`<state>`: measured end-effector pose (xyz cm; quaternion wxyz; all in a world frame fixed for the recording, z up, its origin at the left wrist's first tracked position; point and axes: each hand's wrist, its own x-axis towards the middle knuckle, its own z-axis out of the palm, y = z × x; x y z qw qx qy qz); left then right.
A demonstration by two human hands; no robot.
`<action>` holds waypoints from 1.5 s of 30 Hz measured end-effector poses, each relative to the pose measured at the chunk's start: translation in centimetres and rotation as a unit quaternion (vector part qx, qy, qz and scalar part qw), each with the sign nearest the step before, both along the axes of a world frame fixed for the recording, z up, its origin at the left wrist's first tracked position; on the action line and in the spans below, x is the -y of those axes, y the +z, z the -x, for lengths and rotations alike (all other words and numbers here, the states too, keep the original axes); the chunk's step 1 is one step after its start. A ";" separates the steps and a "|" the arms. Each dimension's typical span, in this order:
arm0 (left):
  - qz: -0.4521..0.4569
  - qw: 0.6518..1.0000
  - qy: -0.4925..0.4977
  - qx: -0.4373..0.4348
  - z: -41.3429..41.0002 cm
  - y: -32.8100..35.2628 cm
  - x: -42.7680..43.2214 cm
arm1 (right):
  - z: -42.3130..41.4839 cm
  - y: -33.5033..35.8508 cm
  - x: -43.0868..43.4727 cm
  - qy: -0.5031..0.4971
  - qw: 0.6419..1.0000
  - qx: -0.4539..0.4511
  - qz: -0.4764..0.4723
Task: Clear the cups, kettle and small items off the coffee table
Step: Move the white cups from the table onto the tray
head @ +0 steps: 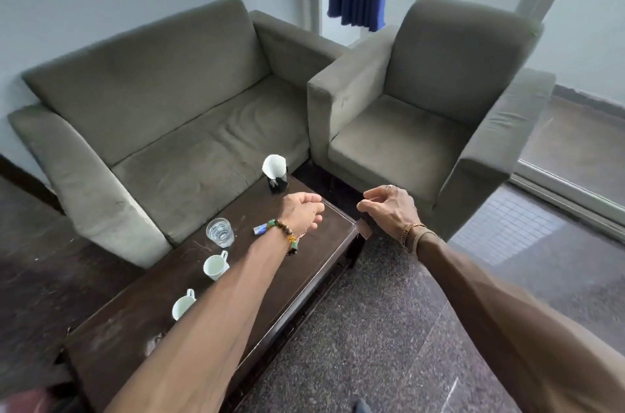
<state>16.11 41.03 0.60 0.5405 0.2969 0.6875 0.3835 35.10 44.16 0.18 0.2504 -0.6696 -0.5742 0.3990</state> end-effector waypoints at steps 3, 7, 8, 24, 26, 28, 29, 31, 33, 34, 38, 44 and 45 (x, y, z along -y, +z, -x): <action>0.004 0.999 0.036 0.014 0.6 0.3 -0.4 | 1.7 0.3 -2.7 0.028 1.000 0.001 -0.003; 0.024 0.995 0.096 0.029 3.3 -1.3 0.6 | 5.9 -1.1 -4.2 0.089 0.996 0.012 0.008; 0.033 0.993 0.109 0.027 4.5 -1.9 1.0 | 7.2 -1.8 -4.3 0.105 0.994 0.017 0.013; 0.063 0.956 0.286 -0.013 26.3 -5.1 4.7 | 29.8 -4.7 -4.7 0.287 0.956 0.030 0.044; 0.069 0.950 0.304 -0.005 27.7 -5.7 4.9 | 31.7 -5.2 -4.9 0.304 0.951 0.031 0.049; 0.076 0.944 0.320 0.005 28.6 -6.7 5.2 | 33.1 -6.0 -4.9 0.318 0.946 0.038 0.057; 0.080 0.943 0.324 0.009 28.8 -7.1 5.3 | 33.6 -6.4 -4.8 0.325 0.943 0.043 0.061; 0.091 0.937 0.337 0.020 29.1 -8.6 5.6 | 34.8 -8.0 -4.9 0.347 0.933 0.056 0.074; 0.104 0.929 0.354 0.031 29.2 -10.7 6.1 | 35.8 -10.2 -4.7 0.369 0.922 0.071 0.090; 0.110 0.926 0.359 0.038 29.2 -11.7 6.3 | 36.0 -11.2 -4.6 0.375 0.919 0.075 0.096; 0.148 0.904 0.393 0.079 29.1 -17.5 6.9 | 37.1 -17.1 -4.3 0.433 0.884 0.103 0.145; 0.174 0.877 0.433 0.112 29.0 -24.8 6.4 | 37.8 -25.6 -4.9 0.455 0.836 0.210 0.221; 0.176 0.875 0.437 0.113 29.2 -25.8 6.2 | 38.0 -26.8 -5.0 0.449 0.836 0.215 0.232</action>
